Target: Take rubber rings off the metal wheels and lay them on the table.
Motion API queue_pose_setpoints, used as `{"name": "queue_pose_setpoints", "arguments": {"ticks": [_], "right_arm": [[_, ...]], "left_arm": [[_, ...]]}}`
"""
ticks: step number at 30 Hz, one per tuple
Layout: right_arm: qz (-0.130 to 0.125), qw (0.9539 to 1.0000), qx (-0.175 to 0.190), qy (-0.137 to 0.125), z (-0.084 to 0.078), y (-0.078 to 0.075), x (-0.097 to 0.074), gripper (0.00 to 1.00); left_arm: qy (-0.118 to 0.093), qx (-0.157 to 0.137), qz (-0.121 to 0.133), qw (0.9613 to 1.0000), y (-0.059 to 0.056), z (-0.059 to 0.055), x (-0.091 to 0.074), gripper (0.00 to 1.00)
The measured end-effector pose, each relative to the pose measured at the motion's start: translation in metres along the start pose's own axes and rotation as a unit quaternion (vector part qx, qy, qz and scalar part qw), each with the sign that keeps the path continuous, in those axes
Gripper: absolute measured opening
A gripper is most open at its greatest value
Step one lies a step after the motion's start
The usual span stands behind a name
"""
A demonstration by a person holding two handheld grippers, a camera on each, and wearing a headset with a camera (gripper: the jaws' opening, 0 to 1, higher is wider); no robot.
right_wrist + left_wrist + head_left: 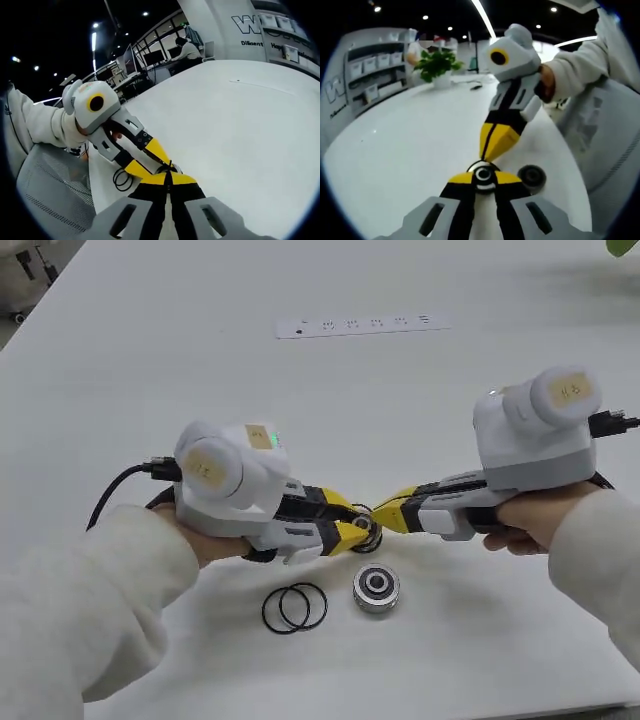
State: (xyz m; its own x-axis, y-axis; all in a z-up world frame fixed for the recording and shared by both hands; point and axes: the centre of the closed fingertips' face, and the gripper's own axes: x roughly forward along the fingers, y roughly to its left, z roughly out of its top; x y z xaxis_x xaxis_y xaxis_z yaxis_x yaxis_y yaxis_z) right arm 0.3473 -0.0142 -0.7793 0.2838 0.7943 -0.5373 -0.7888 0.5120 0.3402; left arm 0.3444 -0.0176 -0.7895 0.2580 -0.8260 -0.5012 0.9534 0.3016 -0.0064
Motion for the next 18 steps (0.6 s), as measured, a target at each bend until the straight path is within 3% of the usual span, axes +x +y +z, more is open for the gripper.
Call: {"name": "queue_pose_setpoints", "arguments": {"ticks": [4, 11, 18], "right_arm": [[0.0, 1.0, 0.002, 0.0, 0.001, 0.0, -0.001, 0.0], [0.0, 0.9999, 0.003, -0.011, 0.007, 0.002, -0.004, 0.0], [-0.001, 0.9993, 0.006, -0.037, 0.022, 0.006, -0.012, 0.0]], "left_arm": [[0.01, 0.008, -0.007, 0.9999, -0.004, 0.005, -0.006, 0.23], [-0.007, 0.015, 0.0, 0.9999, -0.004, 0.028, -0.024, 0.33], [-0.005, 0.015, 0.005, 0.9999, -0.011, 0.039, -0.047, 0.45]]}}
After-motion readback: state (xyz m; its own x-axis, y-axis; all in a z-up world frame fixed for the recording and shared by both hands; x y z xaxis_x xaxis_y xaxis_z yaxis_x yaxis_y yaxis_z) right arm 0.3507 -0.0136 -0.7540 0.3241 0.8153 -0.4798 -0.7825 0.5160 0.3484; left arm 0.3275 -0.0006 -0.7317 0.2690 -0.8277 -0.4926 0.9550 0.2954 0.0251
